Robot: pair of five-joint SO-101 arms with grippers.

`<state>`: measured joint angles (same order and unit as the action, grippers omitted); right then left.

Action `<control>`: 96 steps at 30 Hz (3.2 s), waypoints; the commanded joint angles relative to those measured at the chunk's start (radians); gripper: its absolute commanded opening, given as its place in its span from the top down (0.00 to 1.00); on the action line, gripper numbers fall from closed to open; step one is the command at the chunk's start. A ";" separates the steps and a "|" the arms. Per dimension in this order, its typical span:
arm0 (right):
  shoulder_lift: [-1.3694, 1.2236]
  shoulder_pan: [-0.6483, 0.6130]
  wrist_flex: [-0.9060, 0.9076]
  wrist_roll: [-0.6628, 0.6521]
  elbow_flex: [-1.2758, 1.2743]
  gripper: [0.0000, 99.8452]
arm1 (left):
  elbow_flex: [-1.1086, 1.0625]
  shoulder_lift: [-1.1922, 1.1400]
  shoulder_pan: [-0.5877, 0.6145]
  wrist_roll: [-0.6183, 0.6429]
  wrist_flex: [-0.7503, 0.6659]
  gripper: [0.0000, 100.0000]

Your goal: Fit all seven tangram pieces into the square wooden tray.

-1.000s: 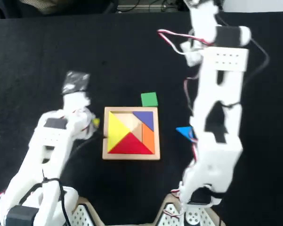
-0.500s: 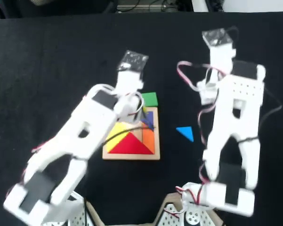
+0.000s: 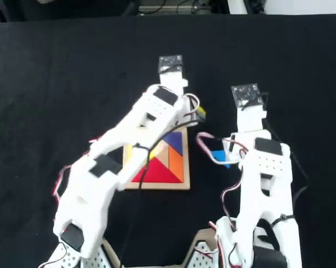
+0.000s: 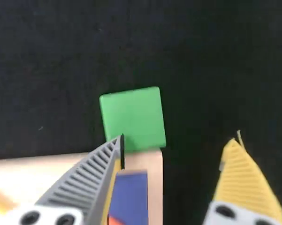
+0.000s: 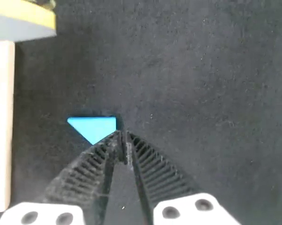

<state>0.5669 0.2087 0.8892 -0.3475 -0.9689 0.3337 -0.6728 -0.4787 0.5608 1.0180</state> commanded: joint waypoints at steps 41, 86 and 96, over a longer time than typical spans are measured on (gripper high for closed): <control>0.035 0.012 -0.129 0.003 -0.068 0.99 | 0.295 -0.170 0.048 -0.048 0.172 0.74; 0.036 0.117 -0.158 0.081 -0.062 0.99 | 0.924 -0.103 0.054 -0.750 0.749 0.97; 0.035 0.115 -0.158 0.081 -0.062 0.99 | 0.275 0.399 0.087 -0.815 0.733 0.97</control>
<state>0.5731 0.3161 0.7281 -0.2770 -1.0779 0.7679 -0.4319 -0.4266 -0.2248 1.7561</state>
